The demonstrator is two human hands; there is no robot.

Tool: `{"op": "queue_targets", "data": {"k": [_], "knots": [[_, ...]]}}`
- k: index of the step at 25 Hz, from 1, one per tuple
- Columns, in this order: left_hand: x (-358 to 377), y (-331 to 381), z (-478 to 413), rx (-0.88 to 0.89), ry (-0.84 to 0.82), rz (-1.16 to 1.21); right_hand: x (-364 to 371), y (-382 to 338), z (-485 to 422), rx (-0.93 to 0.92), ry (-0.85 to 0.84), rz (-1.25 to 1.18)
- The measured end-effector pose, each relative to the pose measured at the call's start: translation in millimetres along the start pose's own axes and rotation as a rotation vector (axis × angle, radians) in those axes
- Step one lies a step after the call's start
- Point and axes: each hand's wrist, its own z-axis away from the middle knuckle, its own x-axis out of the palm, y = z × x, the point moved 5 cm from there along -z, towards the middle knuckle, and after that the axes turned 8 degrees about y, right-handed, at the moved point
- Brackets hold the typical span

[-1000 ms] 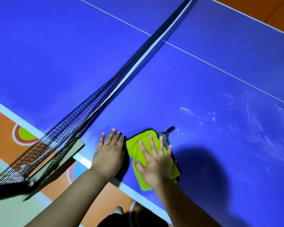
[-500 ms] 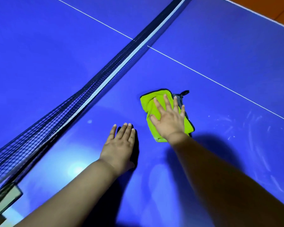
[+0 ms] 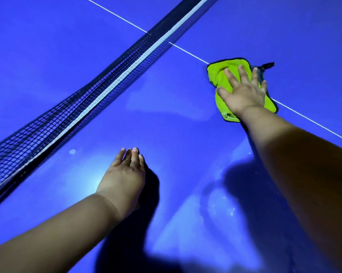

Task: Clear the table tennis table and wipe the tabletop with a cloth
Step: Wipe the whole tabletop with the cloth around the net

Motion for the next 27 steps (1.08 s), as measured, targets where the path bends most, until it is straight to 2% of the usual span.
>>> {"op": "queue_targets", "data": {"k": [8, 15, 20, 24, 27], "knots": [[1.0, -2.7, 4.7, -0.002, 0.028, 0.037, 1.4, -11.2, 77.3, 0.115, -0.023, -0.032], [8.4, -10.3, 16.8, -0.030, 0.100, 0.253, 8.1, -77.5, 238.7, 0.012, -0.019, -0.032], [38.3, -16.6, 89.1, -0.082, 0.405, 0.417, 10.5, -128.1, 362.9, -0.056, 0.004, -0.017], [89.0, -17.7, 175.6, -0.103, 0.541, 0.633, 12.2, -159.5, 435.5, -0.086, 0.044, -0.019], [121.4, -31.1, 229.6, -0.204, 0.646, 0.743, 9.5, -188.1, 493.4, -0.146, 0.061, -0.018]]}}
